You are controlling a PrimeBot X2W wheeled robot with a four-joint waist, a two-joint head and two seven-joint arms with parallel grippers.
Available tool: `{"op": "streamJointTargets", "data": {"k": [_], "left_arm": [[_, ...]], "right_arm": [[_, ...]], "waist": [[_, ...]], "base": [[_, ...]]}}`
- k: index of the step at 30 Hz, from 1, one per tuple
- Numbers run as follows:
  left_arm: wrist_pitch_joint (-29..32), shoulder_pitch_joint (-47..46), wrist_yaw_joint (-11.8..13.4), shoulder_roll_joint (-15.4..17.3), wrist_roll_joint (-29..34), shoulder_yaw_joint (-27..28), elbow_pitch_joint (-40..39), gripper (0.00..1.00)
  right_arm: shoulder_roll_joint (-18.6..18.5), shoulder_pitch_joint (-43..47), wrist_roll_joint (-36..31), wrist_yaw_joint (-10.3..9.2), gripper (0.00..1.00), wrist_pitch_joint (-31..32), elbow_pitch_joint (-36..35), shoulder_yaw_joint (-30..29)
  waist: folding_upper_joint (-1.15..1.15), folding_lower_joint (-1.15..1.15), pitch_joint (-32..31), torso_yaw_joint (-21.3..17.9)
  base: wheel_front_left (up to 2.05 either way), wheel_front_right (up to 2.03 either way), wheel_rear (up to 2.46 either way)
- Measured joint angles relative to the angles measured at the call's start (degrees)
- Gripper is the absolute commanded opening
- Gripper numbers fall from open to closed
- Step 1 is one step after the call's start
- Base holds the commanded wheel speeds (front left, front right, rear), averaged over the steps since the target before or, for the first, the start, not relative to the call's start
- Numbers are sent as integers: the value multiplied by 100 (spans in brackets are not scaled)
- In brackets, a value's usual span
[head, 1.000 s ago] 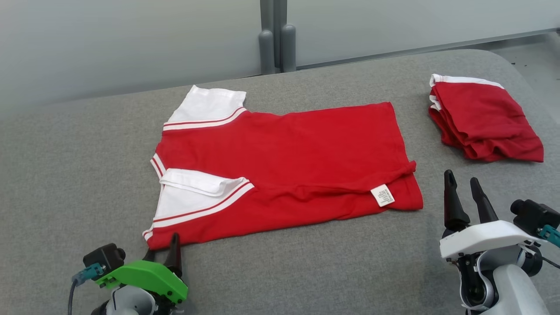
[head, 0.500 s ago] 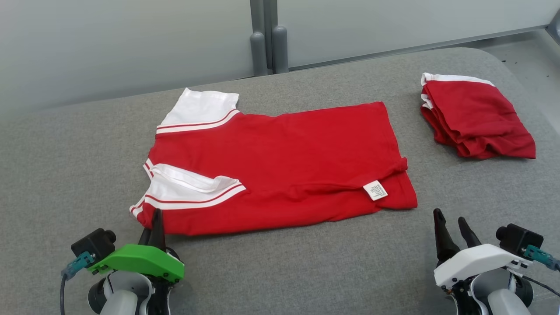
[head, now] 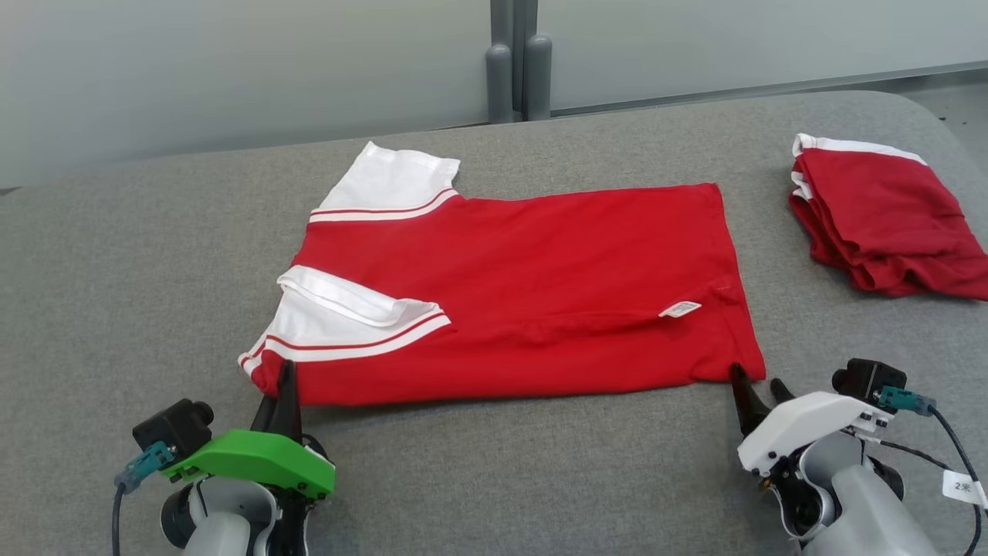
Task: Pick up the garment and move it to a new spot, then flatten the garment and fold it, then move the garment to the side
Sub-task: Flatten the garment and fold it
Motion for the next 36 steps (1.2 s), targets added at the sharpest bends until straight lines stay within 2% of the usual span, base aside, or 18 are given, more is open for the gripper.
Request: {"op": "streamJointTargets", "data": {"k": [2,7,8,9,12,13,21,24,31,36], "left_arm": [[7,0,2,-4,0,-31,-46,0],[31,-1,10,-12,0,-103,-120,0],[32,-1,22,-13,0,-110,-126,0],[33,-1,26,-14,0,-118,-132,0],[23,-2,27,-11,2,-130,-158,0],[-5,-2,27,-9,14,-135,-179,0],[-103,136,27,26,42,-145,-465,0],[-144,539,82,49,40,-132,-854,0],[-91,1496,307,41,-59,-174,-1625,0],[-5,1874,461,35,-49,-259,-1857,0]], "right_arm": [[2,-196,229,0,100,14,274,13],[-16,-606,326,0,100,-152,924,160],[-18,-683,356,0,84,-186,1028,210],[-18,-750,383,0,51,-235,1117,271],[-20,-891,469,0,7,-449,1284,410],[-5,-924,478,0,0,-534,1323,435],[7,-999,672,0,0,-879,1259,450],[8,-688,1038,0,0,-862,872,452],[12,295,1279,2,0,-693,165,257],[12,861,1425,7,0,-541,-357,118]], "waist": [[0,0,21,47],[0,0,78,118],[0,0,88,125],[0,0,95,131],[0,0,96,128],[0,0,94,120],[0,0,23,59],[0,0,-27,35],[0,0,-76,35],[0,0,-100,21]], "base": [[0,0,0],[0,0,0],[0,0,0],[0,0,0],[0,0,0],[0,0,0],[0,0,0],[0,0,0],[0,0,0],[0,0,0]]}}
